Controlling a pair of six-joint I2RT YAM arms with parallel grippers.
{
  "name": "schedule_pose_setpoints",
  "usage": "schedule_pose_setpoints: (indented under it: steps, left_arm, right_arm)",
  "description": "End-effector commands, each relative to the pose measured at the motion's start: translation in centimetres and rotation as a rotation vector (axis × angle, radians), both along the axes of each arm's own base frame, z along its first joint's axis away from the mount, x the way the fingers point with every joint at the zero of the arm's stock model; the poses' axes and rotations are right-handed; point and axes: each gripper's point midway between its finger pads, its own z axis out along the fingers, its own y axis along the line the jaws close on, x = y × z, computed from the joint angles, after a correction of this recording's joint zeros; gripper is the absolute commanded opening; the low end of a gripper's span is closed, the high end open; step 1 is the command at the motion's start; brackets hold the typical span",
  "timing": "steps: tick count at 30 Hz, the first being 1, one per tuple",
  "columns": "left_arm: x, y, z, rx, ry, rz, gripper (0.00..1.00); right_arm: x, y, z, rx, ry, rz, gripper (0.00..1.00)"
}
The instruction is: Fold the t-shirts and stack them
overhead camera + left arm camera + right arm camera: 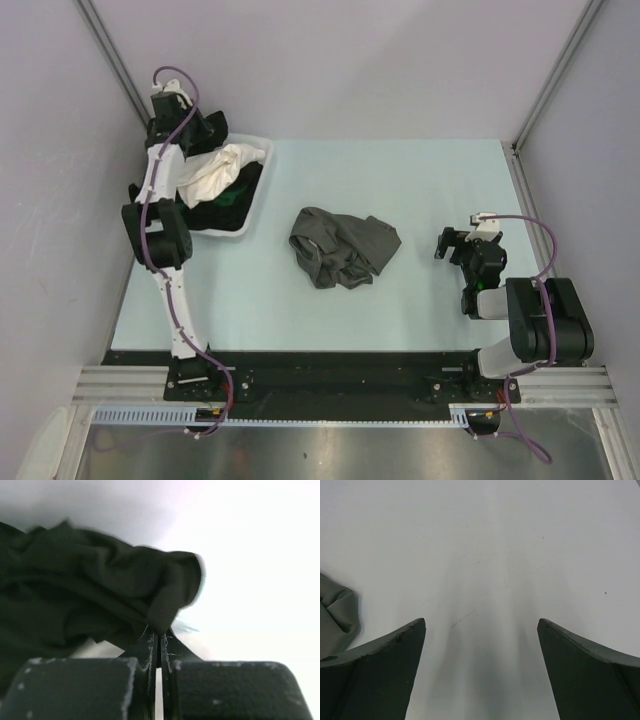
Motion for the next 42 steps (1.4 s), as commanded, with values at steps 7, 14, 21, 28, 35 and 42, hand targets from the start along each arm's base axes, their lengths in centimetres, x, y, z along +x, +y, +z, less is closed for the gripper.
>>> schedule_pose_setpoints:
  steps: [7,14,21,28,35,42]
  left_arm:
    - [-9.7,-6.5,21.1,0.152,-0.286,-0.116,0.00]
    - [-16.2,-11.0,28.0,0.183,-0.403,-0.189,0.00]
    - [-21.7,-13.4,34.7,0.176,-0.547,-0.236,0.00]
    - [-26.9,-15.7,39.3,0.175,-0.670,-0.289,0.00]
    - [-28.8,-15.7,40.1,0.178,-0.694,-0.280,0.00]
    - [-22.4,-12.7,26.9,0.279,-0.353,-0.184,0.00]
  right_arm:
    - [1.0,-0.1,2.0,-0.010,-0.066,-0.005,1.00]
    - [1.0,-0.2,1.9,-0.012,-0.058,-0.014,1.00]
    - [0.9,-0.2,1.8,-0.018,-0.055,-0.020,1.00]
    - [0.8,-0.6,1.8,-0.026,-0.053,-0.038,1.00]
    - [0.7,-0.7,1.8,-0.031,-0.056,-0.041,1.00]
    - [0.7,0.3,1.9,-0.035,-0.062,-0.018,1.00]
